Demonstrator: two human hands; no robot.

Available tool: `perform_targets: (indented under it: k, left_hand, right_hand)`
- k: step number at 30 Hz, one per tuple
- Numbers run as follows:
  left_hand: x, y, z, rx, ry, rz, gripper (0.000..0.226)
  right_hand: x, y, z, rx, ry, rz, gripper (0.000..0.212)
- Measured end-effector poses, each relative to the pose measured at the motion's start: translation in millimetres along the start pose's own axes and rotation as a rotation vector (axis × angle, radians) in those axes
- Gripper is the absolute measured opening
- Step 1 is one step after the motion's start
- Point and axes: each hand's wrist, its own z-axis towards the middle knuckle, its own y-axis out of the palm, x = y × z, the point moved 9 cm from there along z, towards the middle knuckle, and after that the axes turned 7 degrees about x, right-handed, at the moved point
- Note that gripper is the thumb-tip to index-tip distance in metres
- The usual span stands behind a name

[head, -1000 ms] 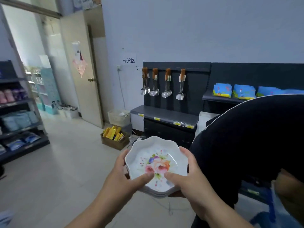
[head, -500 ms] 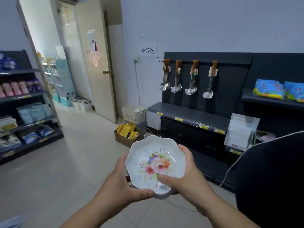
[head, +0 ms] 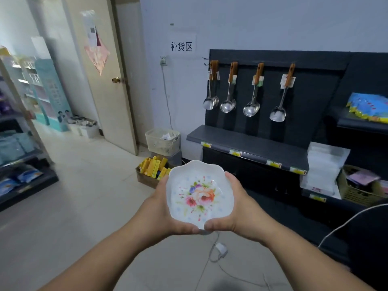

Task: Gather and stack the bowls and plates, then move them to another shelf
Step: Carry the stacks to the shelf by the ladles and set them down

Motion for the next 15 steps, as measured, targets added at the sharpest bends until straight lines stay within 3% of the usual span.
perform_targets:
  k: [15]
  left_hand:
    - [-29.6,98.5,296.1,-0.116,0.075,-0.079,0.104]
  right_hand:
    - [126.0,-78.6,259.4,0.145,0.085,0.118,0.107]
